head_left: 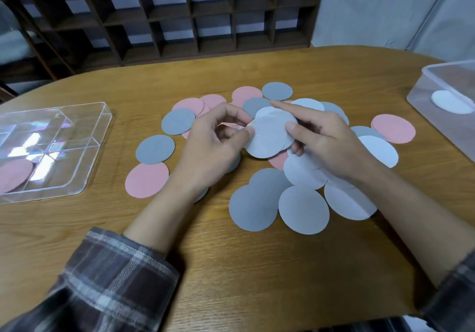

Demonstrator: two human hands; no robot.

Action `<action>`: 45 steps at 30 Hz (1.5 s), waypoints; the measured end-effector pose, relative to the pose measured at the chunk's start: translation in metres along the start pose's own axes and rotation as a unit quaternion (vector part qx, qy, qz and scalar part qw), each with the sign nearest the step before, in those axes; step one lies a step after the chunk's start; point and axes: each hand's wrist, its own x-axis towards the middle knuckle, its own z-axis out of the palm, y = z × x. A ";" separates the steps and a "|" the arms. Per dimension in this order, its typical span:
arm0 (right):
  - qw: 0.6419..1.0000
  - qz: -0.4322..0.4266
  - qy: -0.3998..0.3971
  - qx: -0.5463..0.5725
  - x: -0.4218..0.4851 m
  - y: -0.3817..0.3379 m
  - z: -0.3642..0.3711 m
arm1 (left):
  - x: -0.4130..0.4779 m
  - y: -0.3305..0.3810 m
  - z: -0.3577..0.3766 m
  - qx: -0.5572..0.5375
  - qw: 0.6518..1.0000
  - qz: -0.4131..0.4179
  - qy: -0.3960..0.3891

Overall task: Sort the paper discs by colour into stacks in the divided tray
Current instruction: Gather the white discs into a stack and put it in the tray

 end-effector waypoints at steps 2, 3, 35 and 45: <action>1.000 0.006 -0.003 0.017 0.001 0.000 0.001 | -0.001 -0.004 0.006 0.014 1.000 0.005 0.020; 1.000 0.007 -0.002 0.016 0.001 -0.001 0.001 | 0.000 -0.006 0.008 0.022 0.999 0.005 0.025; 0.978 -0.087 0.022 -0.188 0.005 0.009 -0.010 | -0.017 -0.005 0.019 0.284 0.927 0.127 -0.207; 0.981 -0.076 0.030 -0.176 0.006 0.009 -0.009 | -0.012 -0.004 0.016 0.145 0.973 0.063 -0.168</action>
